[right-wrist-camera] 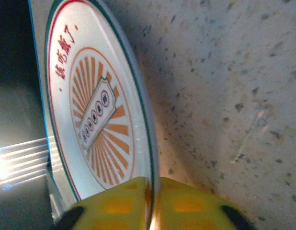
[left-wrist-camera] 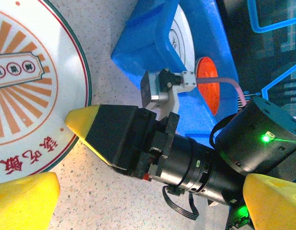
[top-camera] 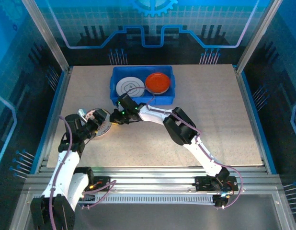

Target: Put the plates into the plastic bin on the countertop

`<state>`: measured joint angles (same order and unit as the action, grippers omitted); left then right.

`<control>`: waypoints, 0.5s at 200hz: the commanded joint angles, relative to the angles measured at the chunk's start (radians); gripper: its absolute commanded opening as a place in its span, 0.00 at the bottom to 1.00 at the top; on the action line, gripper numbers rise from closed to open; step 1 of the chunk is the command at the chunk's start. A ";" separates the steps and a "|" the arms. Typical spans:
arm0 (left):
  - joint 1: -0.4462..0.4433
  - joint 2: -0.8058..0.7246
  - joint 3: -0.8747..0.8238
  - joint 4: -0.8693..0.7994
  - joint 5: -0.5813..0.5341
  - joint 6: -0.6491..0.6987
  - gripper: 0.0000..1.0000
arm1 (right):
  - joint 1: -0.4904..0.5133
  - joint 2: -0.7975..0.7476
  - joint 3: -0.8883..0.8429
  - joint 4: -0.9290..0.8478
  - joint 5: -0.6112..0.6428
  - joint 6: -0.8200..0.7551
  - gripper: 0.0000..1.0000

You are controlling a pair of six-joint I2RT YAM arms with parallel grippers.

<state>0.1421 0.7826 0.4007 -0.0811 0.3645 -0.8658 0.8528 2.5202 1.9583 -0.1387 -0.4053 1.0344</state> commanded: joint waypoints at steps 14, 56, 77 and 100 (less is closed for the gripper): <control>0.013 -0.008 -0.014 0.005 0.014 0.013 0.99 | 0.011 0.002 -0.050 0.021 -0.010 0.029 0.00; 0.009 0.062 0.063 0.002 0.113 0.101 0.99 | -0.013 -0.173 -0.247 0.117 -0.010 0.026 0.00; -0.003 0.098 0.105 -0.014 0.153 0.145 0.99 | -0.036 -0.307 -0.410 0.180 -0.023 0.021 0.00; -0.079 0.106 0.152 -0.035 0.118 0.178 0.99 | -0.069 -0.462 -0.611 0.235 -0.053 0.013 0.00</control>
<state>0.1253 0.8860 0.4820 -0.0898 0.4549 -0.7631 0.8242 2.2257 1.4883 0.0189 -0.4278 1.0679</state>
